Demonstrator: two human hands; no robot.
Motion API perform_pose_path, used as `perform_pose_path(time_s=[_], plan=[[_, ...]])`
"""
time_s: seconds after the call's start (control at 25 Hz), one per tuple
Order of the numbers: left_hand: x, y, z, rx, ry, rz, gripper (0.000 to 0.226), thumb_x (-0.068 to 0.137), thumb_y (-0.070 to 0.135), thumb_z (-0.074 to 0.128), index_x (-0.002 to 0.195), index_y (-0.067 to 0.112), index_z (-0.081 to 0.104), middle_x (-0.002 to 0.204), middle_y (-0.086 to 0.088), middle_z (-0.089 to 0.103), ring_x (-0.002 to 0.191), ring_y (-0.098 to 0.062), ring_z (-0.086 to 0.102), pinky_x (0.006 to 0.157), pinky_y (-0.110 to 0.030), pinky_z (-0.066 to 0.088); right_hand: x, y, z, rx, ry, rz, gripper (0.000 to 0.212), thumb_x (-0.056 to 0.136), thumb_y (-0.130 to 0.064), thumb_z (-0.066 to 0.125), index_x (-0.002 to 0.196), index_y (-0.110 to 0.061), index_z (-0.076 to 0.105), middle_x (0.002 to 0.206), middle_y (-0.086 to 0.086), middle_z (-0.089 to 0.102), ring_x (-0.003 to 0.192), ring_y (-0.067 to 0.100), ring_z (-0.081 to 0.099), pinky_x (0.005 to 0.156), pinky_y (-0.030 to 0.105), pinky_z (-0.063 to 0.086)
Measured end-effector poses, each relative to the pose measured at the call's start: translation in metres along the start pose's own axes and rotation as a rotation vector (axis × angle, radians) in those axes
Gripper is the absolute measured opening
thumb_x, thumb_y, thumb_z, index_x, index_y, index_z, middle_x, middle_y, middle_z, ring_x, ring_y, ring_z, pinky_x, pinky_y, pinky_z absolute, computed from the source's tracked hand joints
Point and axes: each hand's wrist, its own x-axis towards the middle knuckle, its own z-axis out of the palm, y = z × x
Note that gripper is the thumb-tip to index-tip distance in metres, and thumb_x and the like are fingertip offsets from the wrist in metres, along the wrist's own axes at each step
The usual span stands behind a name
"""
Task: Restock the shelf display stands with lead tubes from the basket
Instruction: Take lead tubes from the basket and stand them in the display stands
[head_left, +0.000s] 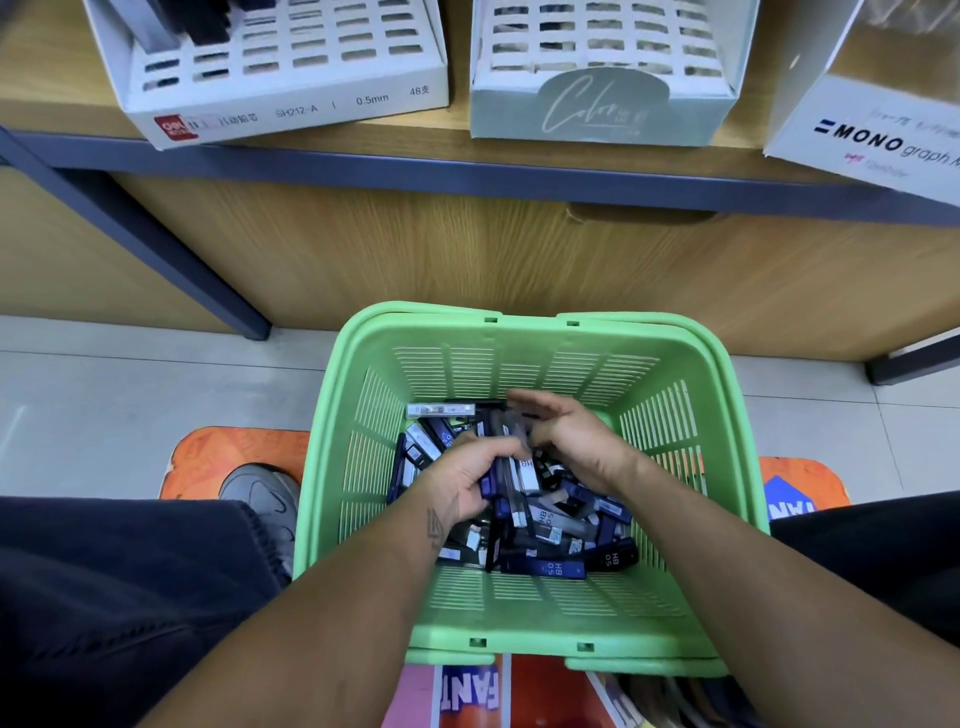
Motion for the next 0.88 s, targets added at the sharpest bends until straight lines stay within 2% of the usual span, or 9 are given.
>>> perform_pose_path(time_s=[0.08, 0.16, 0.24, 0.32, 0.4, 0.52, 0.68, 0.8, 0.88], plan=[[0.0, 0.006, -0.002, -0.05, 0.029, 0.046, 0.078, 0.062, -0.002, 0.082, 0.133, 0.0, 0.049, 0.108, -0.024, 0.069, 0.076, -0.034, 0.072, 0.06, -0.04, 0.058, -0.003, 0.009, -0.006, 0.123, 0.024, 0.13, 0.044, 0.098, -0.008, 0.056, 0.141, -0.018, 0.052, 0.139, 0.01, 0.059, 0.122, 0.029, 0.06, 0.108, 0.051, 0.048], [-0.004, 0.011, -0.002, -0.084, 0.062, 0.091, 0.076, 0.065, -0.002, 0.082, 0.132, 0.003, 0.048, 0.11, -0.023, 0.069, 0.084, -0.035, 0.073, 0.066, -0.045, 0.06, -0.011, 0.014, -0.006, 0.173, -0.057, 0.325, 0.037, 0.106, -0.033, 0.05, 0.138, -0.016, 0.044, 0.141, 0.025, 0.052, 0.117, 0.041, 0.062, 0.099, 0.054, 0.053], [-0.005, 0.01, -0.004, -0.084, 0.089, 0.154, 0.08, 0.063, 0.002, 0.085, 0.132, 0.007, 0.046, 0.115, -0.021, 0.067, 0.101, -0.037, 0.068, 0.082, -0.057, 0.058, -0.018, 0.019, -0.004, 0.235, -0.187, 0.463, 0.059, 0.102, -0.057, 0.042, 0.141, -0.013, 0.039, 0.144, 0.036, 0.045, 0.115, 0.048, 0.063, 0.094, 0.051, 0.057], [-0.005, 0.008, -0.002, -0.075, 0.117, 0.2, 0.083, 0.056, 0.006, 0.087, 0.128, 0.01, 0.047, 0.12, -0.019, 0.064, 0.113, -0.035, 0.061, 0.098, -0.063, 0.048, -0.02, 0.022, 0.0, 0.32, -0.256, 0.515, 0.083, 0.097, -0.068, 0.036, 0.149, -0.003, 0.034, 0.142, 0.039, 0.046, 0.114, 0.048, 0.065, 0.096, 0.049, 0.056], [-0.001, 0.004, -0.001, -0.101, 0.143, 0.239, 0.083, 0.051, 0.008, 0.089, 0.124, 0.014, 0.049, 0.12, -0.018, 0.066, 0.114, -0.035, 0.061, 0.099, -0.064, 0.046, -0.022, 0.018, 0.009, 0.412, -0.231, 0.513, 0.081, 0.098, -0.067, 0.035, 0.151, -0.005, 0.03, 0.139, 0.04, 0.048, 0.114, 0.049, 0.064, 0.099, 0.049, 0.054], [0.004, -0.001, -0.002, -0.08, 0.152, 0.25, 0.104, 0.042, 0.014, 0.094, 0.135, 0.02, 0.047, 0.119, -0.016, 0.069, 0.116, -0.038, 0.063, 0.096, -0.067, 0.047, -0.019, 0.006, 0.016, 0.508, -0.183, 0.44, 0.059, 0.101, -0.061, 0.035, 0.139, -0.016, 0.04, 0.116, 0.036, 0.064, 0.113, 0.05, 0.064, 0.099, 0.05, 0.054], [-0.004, 0.002, -0.004, -0.147, 0.147, 0.241, 0.063, 0.068, -0.005, 0.083, 0.122, 0.004, 0.053, 0.101, -0.021, 0.075, 0.094, -0.038, 0.073, 0.079, -0.06, 0.059, -0.012, 0.001, 0.014, 0.392, -0.212, 0.408, 0.055, 0.103, -0.059, 0.035, 0.129, -0.013, 0.052, 0.11, 0.027, 0.072, 0.112, 0.045, 0.066, 0.096, 0.05, 0.056], [-0.003, 0.004, -0.007, -0.145, 0.167, 0.247, 0.102, 0.043, 0.02, 0.101, 0.129, 0.016, 0.047, 0.118, -0.02, 0.069, 0.111, -0.037, 0.067, 0.093, -0.059, 0.054, -0.014, -0.01, 0.013, 0.2, -0.134, 0.317, 0.039, 0.1, -0.045, 0.055, 0.126, -0.017, 0.058, 0.123, 0.02, 0.065, 0.111, 0.04, 0.065, 0.09, 0.05, 0.058], [-0.006, 0.007, -0.008, -0.102, 0.167, 0.263, 0.111, 0.036, 0.023, 0.103, 0.13, 0.018, 0.045, 0.123, -0.018, 0.066, 0.115, -0.035, 0.064, 0.097, -0.059, 0.05, -0.015, -0.015, 0.007, 0.143, -0.092, 0.194, 0.05, 0.087, -0.024, 0.074, 0.133, -0.013, 0.058, 0.134, 0.016, 0.06, 0.118, 0.036, 0.062, 0.085, 0.047, 0.061]])
